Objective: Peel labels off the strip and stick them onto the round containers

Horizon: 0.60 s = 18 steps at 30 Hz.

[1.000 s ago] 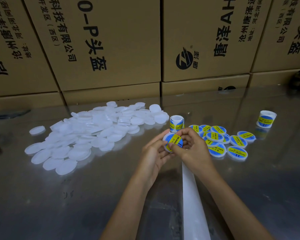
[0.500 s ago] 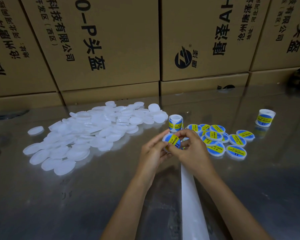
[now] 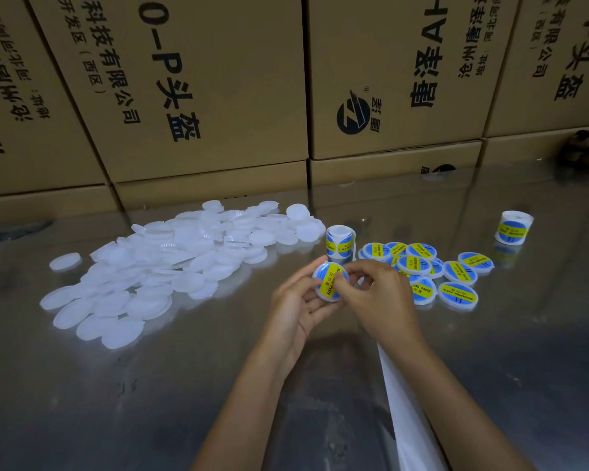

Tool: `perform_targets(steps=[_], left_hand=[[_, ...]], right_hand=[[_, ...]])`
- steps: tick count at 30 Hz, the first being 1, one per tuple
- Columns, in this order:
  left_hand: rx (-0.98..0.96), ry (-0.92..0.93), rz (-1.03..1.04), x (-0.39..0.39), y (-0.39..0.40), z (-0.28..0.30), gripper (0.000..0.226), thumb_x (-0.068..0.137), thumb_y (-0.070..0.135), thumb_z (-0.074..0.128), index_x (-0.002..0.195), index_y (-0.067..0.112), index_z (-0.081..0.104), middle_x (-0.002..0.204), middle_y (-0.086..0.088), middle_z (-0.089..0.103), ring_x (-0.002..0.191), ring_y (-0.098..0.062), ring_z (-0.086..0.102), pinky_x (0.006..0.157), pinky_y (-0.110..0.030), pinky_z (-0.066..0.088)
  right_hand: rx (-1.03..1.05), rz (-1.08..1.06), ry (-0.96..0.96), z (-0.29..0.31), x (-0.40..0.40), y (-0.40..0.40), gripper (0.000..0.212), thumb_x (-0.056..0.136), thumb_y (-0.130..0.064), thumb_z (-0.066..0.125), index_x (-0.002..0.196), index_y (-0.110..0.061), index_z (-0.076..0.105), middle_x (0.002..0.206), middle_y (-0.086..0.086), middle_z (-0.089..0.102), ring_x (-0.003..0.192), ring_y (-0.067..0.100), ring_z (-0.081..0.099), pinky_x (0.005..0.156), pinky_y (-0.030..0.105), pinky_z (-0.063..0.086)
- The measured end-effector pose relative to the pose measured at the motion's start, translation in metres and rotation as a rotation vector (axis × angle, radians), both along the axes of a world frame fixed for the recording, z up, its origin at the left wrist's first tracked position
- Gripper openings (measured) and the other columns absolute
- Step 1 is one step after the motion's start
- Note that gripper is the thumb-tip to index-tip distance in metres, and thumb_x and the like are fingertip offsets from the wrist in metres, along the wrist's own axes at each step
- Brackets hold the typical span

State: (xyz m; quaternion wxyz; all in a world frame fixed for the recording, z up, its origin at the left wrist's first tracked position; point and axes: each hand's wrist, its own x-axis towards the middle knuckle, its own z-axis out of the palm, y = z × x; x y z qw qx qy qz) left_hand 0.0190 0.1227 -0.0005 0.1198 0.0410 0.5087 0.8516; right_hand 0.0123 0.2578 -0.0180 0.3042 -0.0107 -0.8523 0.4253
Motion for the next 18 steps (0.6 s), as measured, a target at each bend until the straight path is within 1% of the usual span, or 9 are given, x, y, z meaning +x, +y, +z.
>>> perform_targets(steps=[4,7,9,11,12,14,15,17,18], left_hand=[[-0.027,0.093,0.021,0.001,-0.002,-0.004,0.032,0.093,-0.003,0.059,0.104,0.021,0.077,0.109,-0.012,0.076,0.097,-0.021,0.074,0.073,-0.029,0.060],[-0.220,0.178,0.138,-0.001,-0.002,-0.008,0.036,0.089,-0.008,0.065,0.114,0.017,0.071,0.100,-0.006,0.078,0.089,-0.019,0.075,0.070,-0.029,0.061],[-0.355,0.224,0.213,-0.002,-0.003,-0.007,0.035,0.083,-0.008,0.073,0.111,0.014,0.069,0.088,-0.004,0.077,0.077,-0.018,0.074,0.063,-0.028,0.061],[-0.373,0.223,0.234,-0.003,-0.005,-0.005,0.031,0.078,-0.005,0.079,0.102,0.010,0.066,0.081,-0.008,0.075,0.070,-0.020,0.074,0.059,-0.030,0.061],[-0.351,0.205,0.231,-0.003,-0.006,-0.004,0.031,0.078,-0.004,0.080,0.101,0.008,0.063,0.082,-0.013,0.075,0.069,-0.021,0.074,0.059,-0.031,0.061],[-0.275,0.163,0.213,-0.002,-0.009,-0.003,0.030,0.080,0.001,0.080,0.100,0.007,0.058,0.088,-0.021,0.074,0.069,-0.024,0.074,0.060,-0.032,0.060],[-0.236,0.152,0.212,-0.002,-0.010,-0.003,0.025,0.083,0.004,0.078,0.098,0.008,0.057,0.089,-0.023,0.074,0.069,-0.025,0.073,0.059,-0.031,0.060],[-0.194,0.135,0.255,-0.003,-0.013,-0.003,0.019,0.088,0.011,0.074,0.086,0.010,0.055,0.085,-0.022,0.074,0.067,-0.023,0.073,0.056,-0.030,0.058],[-0.195,0.134,0.281,-0.004,-0.015,-0.004,0.023,0.090,0.016,0.074,0.081,0.010,0.053,0.083,-0.022,0.074,0.068,-0.023,0.073,0.054,-0.029,0.057]], right_hand=[[-0.022,0.029,0.061,-0.001,0.000,-0.001,0.003,0.078,-0.025,0.074,0.077,-0.022,0.073,0.068,-0.011,0.063,0.066,0.004,0.054,0.064,0.028,0.046],[-0.019,0.045,0.119,-0.003,-0.001,-0.001,0.007,0.081,-0.014,0.071,0.078,-0.019,0.073,0.070,-0.013,0.063,0.067,0.006,0.054,0.065,0.026,0.045],[-0.074,0.086,0.118,-0.002,-0.002,0.000,0.012,0.085,-0.008,0.068,0.080,-0.018,0.074,0.071,-0.014,0.062,0.068,0.005,0.054,0.066,0.019,0.042],[-0.148,0.157,0.098,-0.001,-0.002,0.000,0.016,0.089,-0.007,0.065,0.085,-0.019,0.074,0.075,-0.014,0.063,0.071,0.001,0.054,0.064,0.009,0.038],[-0.181,0.201,0.082,0.000,-0.001,-0.001,0.016,0.091,-0.009,0.064,0.089,-0.021,0.075,0.078,-0.013,0.065,0.072,0.000,0.055,0.065,0.009,0.038],[-0.233,0.302,0.039,0.002,0.002,-0.003,0.012,0.092,-0.020,0.067,0.100,-0.025,0.074,0.088,-0.013,0.069,0.079,0.002,0.057,0.069,0.012,0.041],[-0.232,0.356,0.012,0.002,0.004,-0.004,0.014,0.091,-0.026,0.070,0.104,-0.027,0.072,0.093,-0.014,0.070,0.084,0.003,0.059,0.073,0.015,0.044],[-0.217,0.456,-0.053,0.003,0.006,-0.005,0.024,0.086,-0.032,0.076,0.109,-0.029,0.070,0.099,-0.014,0.071,0.095,0.010,0.063,0.083,0.025,0.051],[-0.240,0.498,-0.085,0.004,0.008,-0.007,0.028,0.084,-0.031,0.078,0.110,-0.027,0.070,0.100,-0.010,0.072,0.096,0.016,0.065,0.086,0.032,0.053]])
